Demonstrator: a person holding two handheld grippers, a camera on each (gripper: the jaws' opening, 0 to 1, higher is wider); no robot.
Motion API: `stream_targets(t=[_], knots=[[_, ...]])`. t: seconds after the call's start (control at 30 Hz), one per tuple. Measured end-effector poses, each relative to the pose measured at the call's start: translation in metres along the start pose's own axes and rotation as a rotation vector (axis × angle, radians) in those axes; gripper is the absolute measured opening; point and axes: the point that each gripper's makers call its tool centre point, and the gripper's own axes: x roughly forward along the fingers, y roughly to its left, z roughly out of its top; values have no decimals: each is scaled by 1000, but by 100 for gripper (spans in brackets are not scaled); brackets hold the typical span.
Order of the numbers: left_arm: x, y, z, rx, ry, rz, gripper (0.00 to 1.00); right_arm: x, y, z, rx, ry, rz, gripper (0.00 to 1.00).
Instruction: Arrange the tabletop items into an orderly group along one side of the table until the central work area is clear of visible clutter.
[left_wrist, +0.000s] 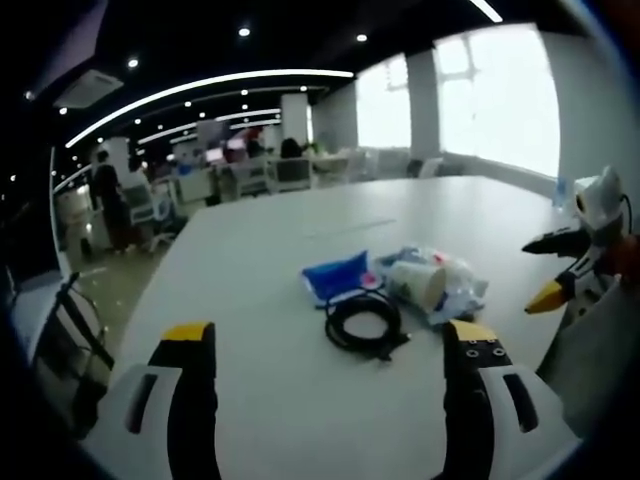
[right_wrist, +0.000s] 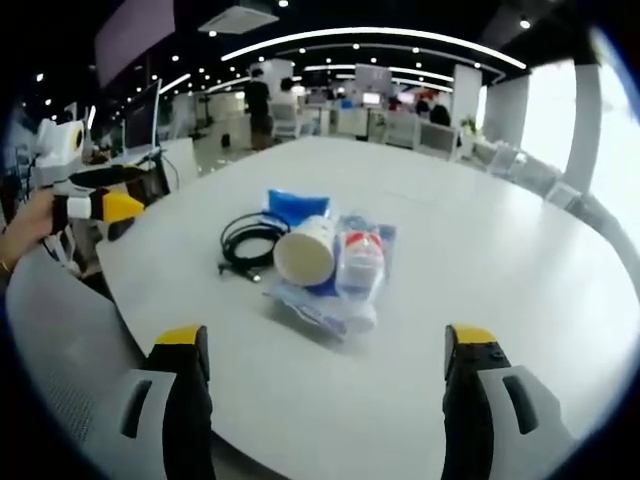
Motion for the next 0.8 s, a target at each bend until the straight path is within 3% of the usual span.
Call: stream_targets(t=[0.17, 0.27, 0.63, 0.8], knots=[[1, -3, 2, 9, -4, -14, 91, -1, -1, 2, -1, -9, -7, 96], [1, -5, 1, 11, -1, -24, 91, -5, -7, 12, -9, -54, -37, 95], [2, -9, 1, 17, 0, -38, 91, -5, -8, 13, -2, -59, -35, 91], [3, -12, 1, 26, 3, -50, 91, -6, -7, 19, -38, -85, -36, 88]])
